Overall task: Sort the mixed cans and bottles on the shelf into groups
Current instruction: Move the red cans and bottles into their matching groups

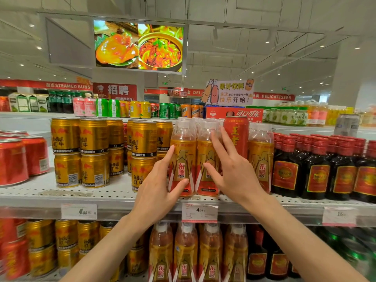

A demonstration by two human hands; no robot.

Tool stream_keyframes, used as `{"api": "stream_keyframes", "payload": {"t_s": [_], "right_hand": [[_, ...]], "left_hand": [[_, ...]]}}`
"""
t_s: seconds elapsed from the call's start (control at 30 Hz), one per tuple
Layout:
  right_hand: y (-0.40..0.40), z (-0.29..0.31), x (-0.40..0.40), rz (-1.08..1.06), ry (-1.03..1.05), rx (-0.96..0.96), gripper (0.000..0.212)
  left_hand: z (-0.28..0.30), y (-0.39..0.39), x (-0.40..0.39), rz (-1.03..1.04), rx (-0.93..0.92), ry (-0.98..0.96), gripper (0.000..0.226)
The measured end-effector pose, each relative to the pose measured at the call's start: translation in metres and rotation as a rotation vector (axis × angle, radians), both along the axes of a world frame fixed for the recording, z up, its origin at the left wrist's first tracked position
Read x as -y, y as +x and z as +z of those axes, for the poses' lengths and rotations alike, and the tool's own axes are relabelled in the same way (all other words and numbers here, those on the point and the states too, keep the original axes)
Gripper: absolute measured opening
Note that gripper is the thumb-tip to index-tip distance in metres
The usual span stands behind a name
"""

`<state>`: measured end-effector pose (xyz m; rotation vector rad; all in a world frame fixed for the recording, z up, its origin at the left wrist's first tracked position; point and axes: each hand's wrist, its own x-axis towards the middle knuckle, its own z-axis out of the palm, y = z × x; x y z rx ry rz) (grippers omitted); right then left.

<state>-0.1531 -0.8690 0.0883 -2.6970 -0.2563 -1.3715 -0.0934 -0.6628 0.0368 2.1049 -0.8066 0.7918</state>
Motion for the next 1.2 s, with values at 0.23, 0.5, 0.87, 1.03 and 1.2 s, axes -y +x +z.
{"api": "stream_keyframes", "payload": {"t_s": [0.23,0.5,0.87,1.03,1.2], "right_hand": [[0.003,-0.018,-0.004,0.008,0.02,0.062,0.074],[-0.024,0.004,0.014,0.031,0.023,0.151,0.026],[-0.021,0.082,0.041,-0.204,0.119,-0.051,0.051],[-0.015,0.091,0.042,-0.134,0.198,-0.129,0.051],[-0.021,0.094,0.047,-0.099,0.291,-0.123,0.049]], "left_hand": [[-0.002,0.002,0.003,0.035,0.052,0.025,0.094],[0.016,-0.003,0.016,0.104,0.253,0.037,0.084],[0.045,-0.004,0.047,0.183,0.431,0.232,0.06],[0.045,-0.006,0.046,0.19,0.422,0.249,0.061],[0.046,-0.01,0.044,0.182,0.393,0.238,0.06]]}}
